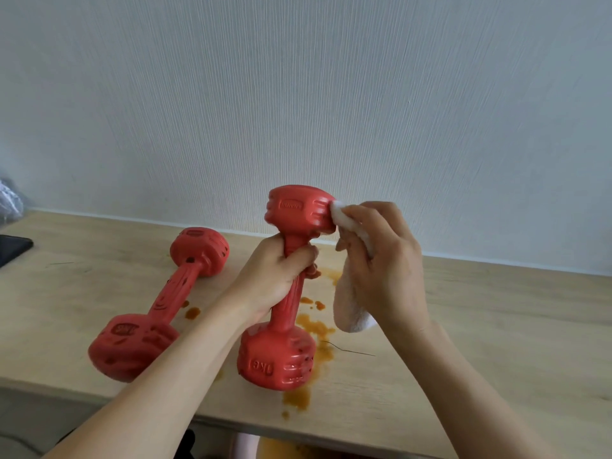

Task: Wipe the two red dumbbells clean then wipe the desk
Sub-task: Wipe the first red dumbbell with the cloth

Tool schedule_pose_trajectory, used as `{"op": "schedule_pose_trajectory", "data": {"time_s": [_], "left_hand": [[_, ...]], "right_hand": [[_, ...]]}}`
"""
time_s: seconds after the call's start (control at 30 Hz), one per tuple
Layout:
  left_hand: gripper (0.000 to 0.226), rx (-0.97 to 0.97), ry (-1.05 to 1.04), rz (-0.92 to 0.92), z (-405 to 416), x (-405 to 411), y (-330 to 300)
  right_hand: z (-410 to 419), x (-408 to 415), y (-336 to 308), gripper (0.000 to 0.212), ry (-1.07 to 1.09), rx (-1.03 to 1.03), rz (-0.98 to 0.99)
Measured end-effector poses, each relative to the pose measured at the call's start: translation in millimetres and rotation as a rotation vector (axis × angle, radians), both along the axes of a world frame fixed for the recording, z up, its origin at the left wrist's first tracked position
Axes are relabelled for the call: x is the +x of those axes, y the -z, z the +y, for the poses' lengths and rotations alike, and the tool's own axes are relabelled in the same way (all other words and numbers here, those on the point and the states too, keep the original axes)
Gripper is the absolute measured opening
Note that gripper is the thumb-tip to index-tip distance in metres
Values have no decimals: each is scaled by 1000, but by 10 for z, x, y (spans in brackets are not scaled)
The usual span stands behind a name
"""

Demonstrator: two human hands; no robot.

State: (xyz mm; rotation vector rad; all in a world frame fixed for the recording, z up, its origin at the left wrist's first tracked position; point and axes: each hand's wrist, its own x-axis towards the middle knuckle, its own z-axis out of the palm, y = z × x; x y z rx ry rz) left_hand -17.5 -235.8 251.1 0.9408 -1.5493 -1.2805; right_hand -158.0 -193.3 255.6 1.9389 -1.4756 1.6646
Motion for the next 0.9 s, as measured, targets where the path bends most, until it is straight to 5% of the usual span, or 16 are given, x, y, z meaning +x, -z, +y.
{"op": "schedule_pose_trajectory", "data": {"time_s": [0.27, 0.5, 0.7, 0.9], "left_hand": [[22, -58, -5, -78, -3, -9, -14], [16, -36, 20, -88, 9, -19, -24], [12, -85, -21, -141, 13, -38, -22], [16, -57, -17, -116, 4, -80, 24]], "right_hand": [[72, 184, -165, 26, 27, -97, 88], [9, -79, 5, 16, -6, 69, -125], [123, 230, -159, 26, 57, -55, 97], [85, 58, -36, 33, 47, -37, 62]]}}
